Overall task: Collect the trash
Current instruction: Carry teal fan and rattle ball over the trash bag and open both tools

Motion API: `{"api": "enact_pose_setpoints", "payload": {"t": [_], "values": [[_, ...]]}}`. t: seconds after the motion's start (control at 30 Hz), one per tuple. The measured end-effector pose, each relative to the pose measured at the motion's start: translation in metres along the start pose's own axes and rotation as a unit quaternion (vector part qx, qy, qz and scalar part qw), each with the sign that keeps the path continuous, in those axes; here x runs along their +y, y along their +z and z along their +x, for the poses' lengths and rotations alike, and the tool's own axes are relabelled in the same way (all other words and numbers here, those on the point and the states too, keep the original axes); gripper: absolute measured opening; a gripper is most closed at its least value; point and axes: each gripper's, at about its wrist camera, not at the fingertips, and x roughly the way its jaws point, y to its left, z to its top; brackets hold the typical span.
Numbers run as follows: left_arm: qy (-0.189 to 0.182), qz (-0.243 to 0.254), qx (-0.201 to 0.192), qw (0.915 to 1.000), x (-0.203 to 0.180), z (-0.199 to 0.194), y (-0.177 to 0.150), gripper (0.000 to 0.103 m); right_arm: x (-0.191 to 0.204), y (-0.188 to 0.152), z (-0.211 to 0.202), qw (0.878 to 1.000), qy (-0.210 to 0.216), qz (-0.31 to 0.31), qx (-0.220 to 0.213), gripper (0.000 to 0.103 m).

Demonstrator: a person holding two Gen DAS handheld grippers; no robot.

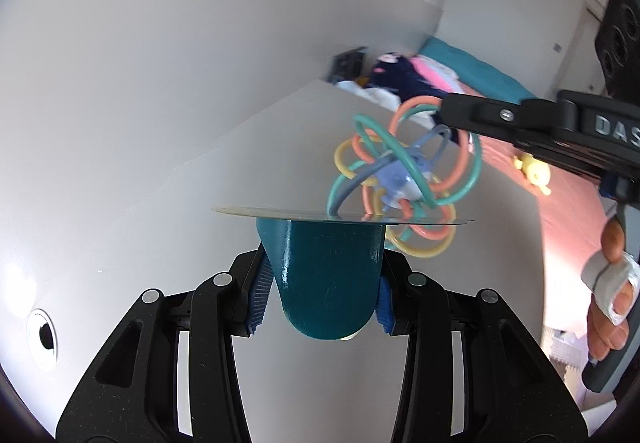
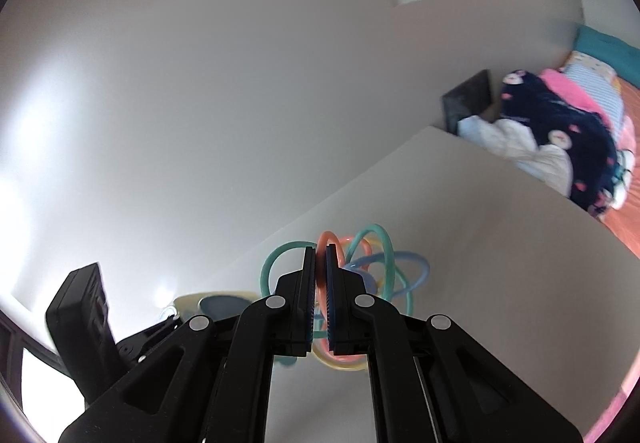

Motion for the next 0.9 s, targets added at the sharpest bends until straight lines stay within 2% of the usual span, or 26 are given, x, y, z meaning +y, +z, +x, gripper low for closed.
{"api": "enact_pose_setpoints", "payload": {"t": [0.2,0.4,0.57,0.7,0.9], "values": [[-0.043,0.042,0.0,0.9982,-0.061,-0.01,0.002,0.042,-0.037,-0.018,-0.075,0.998,-0.03,0.039,-0.041,0.006],[-0.1,0.107,-0.005,0.9892,-0.142,-0.015,0.0,0.042,-0.078,-0.036,-0.147,0.989,-0.084,0.078,-0.091,0.006],[-0.154,0.158,0.001,0.9753,-0.207,-0.015,-0.003,0.042,-0.107,-0.056,-0.199,0.978,-0.131,0.106,-0.126,0.006],[-0.187,0.193,0.02,0.9631,-0.252,-0.018,-0.017,0.042,-0.128,-0.077,-0.239,0.966,-0.168,0.132,-0.143,0.006],[-0.224,0.232,0.052,0.9451,-0.301,-0.014,-0.037,0.042,-0.158,-0.11,-0.283,0.95,-0.212,0.168,-0.154,0.006]]}}
